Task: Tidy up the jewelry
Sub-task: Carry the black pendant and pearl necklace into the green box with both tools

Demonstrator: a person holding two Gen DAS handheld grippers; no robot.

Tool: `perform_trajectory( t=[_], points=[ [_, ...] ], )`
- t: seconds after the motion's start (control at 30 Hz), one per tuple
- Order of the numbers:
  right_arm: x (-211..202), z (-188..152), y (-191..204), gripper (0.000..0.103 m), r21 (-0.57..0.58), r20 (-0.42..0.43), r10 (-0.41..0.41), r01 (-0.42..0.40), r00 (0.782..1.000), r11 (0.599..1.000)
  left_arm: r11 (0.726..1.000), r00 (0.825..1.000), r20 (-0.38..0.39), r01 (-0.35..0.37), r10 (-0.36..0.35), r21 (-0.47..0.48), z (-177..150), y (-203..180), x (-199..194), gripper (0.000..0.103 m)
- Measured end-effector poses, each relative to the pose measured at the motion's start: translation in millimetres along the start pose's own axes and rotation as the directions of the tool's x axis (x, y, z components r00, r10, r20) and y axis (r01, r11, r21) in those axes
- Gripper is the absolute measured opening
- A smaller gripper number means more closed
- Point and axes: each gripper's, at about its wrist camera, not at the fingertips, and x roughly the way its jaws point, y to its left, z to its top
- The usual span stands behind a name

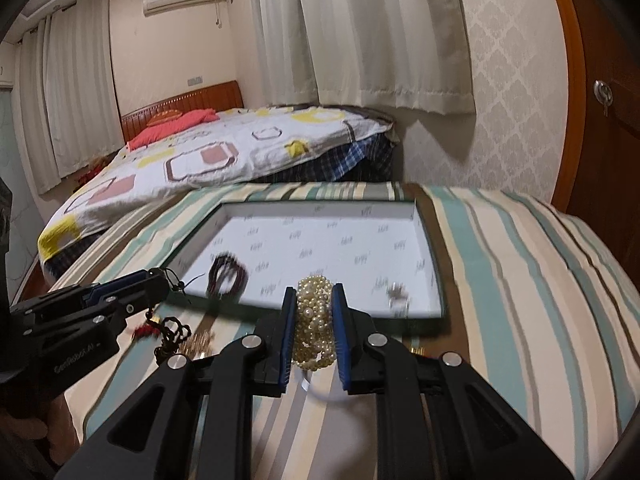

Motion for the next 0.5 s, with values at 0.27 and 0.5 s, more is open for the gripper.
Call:
perform_trajectory(
  t=[0.27, 0.5],
  points=[
    [33, 35, -10, 0.018, -0.008, 0.042, -0.012, 0.013, 0.999, 1.000, 1.000, 0.999, 0.040, 0.030, -0.030, 0.002, 49, -18, 49, 0.020],
    [86, 21, -26, 0.018, 0.022, -0.081, 0.000, 0.002, 0.997, 1.000, 1.000, 0.996, -0.088, 0.007, -0.009, -0.019, 36, -12, 111, 0.020]
  ],
)
